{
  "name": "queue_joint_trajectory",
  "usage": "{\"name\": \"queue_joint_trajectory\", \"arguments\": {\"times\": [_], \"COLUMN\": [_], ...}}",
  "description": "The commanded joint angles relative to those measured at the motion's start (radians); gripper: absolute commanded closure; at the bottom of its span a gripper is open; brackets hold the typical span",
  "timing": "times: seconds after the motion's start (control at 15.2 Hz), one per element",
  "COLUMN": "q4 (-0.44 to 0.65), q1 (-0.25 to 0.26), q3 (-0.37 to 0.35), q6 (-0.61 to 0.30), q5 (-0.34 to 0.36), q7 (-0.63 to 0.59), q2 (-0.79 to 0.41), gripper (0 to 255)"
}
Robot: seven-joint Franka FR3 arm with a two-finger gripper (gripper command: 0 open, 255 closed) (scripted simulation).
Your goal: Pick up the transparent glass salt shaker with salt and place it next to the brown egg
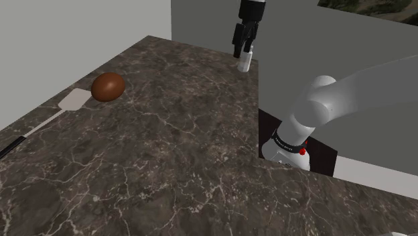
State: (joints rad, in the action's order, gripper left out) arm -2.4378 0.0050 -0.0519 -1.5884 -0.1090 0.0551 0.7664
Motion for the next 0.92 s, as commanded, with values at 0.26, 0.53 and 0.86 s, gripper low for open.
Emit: {"name": "queue_joint_trajectory", "arguments": {"times": [0.26, 0.53, 0.86], "q4": [0.016, 0.042, 0.011], "q1": [-0.054, -0.104, -0.123], "q3": [0.077, 0.154, 0.184], "q6": [-0.023, -0.049, -0.098], "q5": [0.055, 0.103, 0.121], "q7": [0.048, 0.096, 0.113], "q2": [-0.004, -0.019, -0.022], "gripper": [0, 0, 0]}}
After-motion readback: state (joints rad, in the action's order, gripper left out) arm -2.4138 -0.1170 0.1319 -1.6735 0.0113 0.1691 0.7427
